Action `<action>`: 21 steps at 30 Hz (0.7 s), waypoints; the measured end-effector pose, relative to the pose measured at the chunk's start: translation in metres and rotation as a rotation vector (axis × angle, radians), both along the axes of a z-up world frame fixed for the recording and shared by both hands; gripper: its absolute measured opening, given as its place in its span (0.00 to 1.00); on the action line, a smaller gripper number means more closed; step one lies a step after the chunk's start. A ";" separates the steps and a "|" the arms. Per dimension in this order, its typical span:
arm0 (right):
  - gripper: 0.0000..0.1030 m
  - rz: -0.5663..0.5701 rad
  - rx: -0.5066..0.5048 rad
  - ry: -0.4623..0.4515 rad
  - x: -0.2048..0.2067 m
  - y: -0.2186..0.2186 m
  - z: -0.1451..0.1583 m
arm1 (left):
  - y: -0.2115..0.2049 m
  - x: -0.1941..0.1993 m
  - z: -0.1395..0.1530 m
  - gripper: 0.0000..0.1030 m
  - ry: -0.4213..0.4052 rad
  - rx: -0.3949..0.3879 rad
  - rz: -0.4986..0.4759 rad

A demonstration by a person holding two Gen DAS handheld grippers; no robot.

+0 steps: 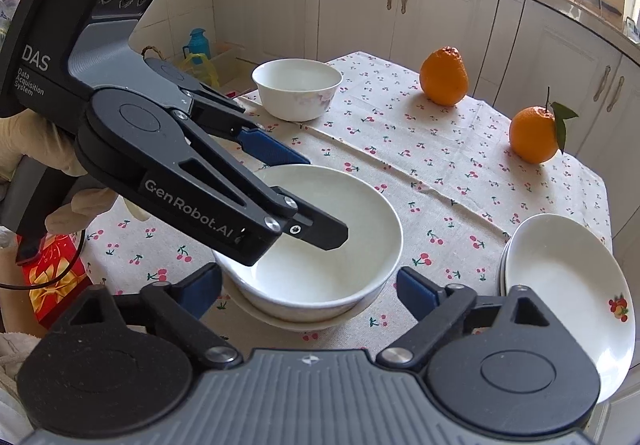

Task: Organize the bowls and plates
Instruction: 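Lower the bowl into the other bowl and open the left gripper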

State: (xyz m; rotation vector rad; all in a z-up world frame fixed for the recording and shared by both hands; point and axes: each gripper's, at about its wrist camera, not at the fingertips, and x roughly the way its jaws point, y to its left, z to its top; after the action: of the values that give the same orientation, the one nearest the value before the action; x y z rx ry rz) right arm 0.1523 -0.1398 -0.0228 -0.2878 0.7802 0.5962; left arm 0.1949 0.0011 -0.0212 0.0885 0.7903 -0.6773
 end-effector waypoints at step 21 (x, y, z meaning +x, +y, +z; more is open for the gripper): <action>1.00 -0.090 0.030 -0.037 0.001 -0.020 0.008 | 0.049 -0.010 0.014 0.78 -0.066 0.012 0.121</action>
State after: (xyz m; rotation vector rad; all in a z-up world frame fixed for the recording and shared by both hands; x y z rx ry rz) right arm 0.1531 -0.1602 -0.0150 -0.2342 0.7441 0.5160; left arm 0.1845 0.0499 -0.0075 0.0729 0.7305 -0.5521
